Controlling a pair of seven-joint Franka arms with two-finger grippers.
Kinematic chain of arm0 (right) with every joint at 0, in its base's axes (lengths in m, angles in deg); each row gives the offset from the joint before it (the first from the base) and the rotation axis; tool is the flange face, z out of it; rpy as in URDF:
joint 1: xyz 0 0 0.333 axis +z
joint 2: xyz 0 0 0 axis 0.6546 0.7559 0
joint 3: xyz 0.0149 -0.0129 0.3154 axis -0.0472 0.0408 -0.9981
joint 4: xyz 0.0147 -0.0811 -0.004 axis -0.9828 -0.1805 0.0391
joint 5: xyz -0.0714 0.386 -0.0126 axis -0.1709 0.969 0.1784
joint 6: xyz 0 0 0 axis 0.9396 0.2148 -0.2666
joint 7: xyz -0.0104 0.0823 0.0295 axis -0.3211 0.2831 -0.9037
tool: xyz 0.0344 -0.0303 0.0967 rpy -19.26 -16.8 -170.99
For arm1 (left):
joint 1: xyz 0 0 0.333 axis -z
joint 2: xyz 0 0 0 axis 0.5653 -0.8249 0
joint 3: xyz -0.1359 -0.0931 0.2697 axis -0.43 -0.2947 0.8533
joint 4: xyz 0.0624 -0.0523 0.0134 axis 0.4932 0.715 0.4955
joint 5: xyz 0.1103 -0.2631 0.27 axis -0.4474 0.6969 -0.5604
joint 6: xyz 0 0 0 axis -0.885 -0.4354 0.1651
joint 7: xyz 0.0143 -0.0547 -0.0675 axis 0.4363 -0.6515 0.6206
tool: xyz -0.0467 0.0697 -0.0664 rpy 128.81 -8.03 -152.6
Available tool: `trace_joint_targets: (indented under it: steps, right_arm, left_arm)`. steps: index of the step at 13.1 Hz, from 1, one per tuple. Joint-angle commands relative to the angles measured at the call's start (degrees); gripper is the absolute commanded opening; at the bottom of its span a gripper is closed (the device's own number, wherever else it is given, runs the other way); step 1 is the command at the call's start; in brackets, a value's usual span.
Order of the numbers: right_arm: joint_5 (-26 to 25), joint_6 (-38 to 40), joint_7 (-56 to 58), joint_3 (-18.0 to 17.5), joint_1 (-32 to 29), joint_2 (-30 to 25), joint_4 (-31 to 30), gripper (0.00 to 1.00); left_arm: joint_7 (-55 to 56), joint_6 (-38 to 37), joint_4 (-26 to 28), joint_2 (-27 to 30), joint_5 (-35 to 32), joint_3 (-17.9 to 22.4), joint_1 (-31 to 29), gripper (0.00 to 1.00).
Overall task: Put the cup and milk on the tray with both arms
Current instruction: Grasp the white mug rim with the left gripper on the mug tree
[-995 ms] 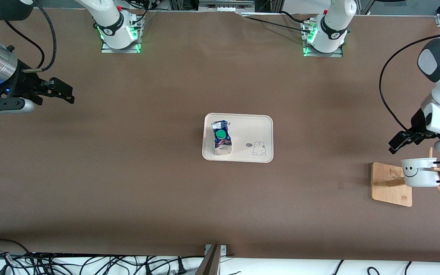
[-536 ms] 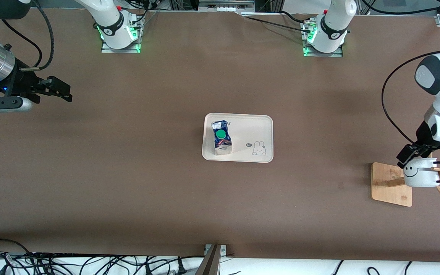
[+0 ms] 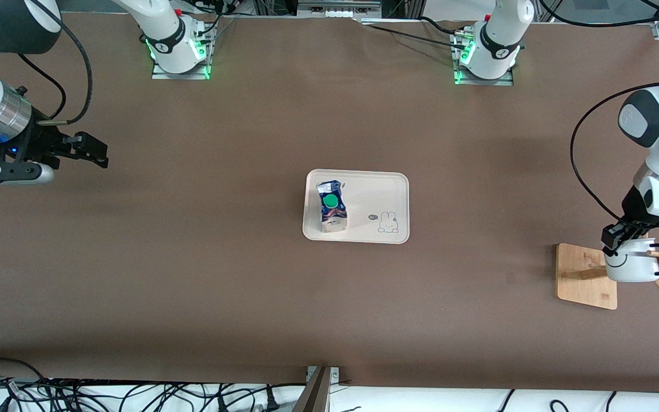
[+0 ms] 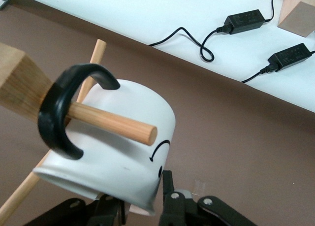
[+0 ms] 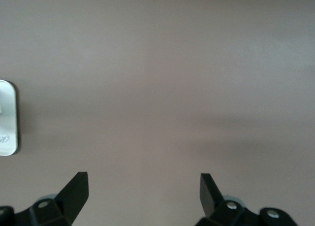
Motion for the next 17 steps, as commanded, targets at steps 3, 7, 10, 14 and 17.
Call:
trace_joint_targets:
  steps: [3, 7, 10, 14, 17]
  right_arm:
    - [-0.6, 0.5, 0.0, 0.1, -0.2, 0.1, 0.2, 1.00]
    - [-0.6, 0.5, -0.1, 0.0, 0.0, 0.0, 0.2, 1.00]
    - [-0.6, 0.5, 0.0, 0.0, 0.0, 0.0, 0.2, 1.00]
    - [-2.5, -0.2, 0.0, 0.1, -0.3, 0.3, 0.4, 1.00]
    - [-6.3, -3.3, 0.0, 0.1, -0.5, 0.9, 0.5, 1.00]
  left_arm:
    - [0.0, -3.6, 0.1, 1.7, 0.9, -1.6, -0.1, 0.09]
    - [1.3, -7.9, -0.4, 3.1, 0.8, -2.6, 0.2, 0.08]
    - [0.6, -10.5, -0.3, 4.8, 0.6, -3.6, 0.0, 0.07]
    - [0.5, -12.6, -0.1, 7.3, 0.0, -6.5, 0.0, 0.08]
    - [0.5, -16.0, -1.0, 8.1, -0.1, -9.2, 0.0, 0.07]
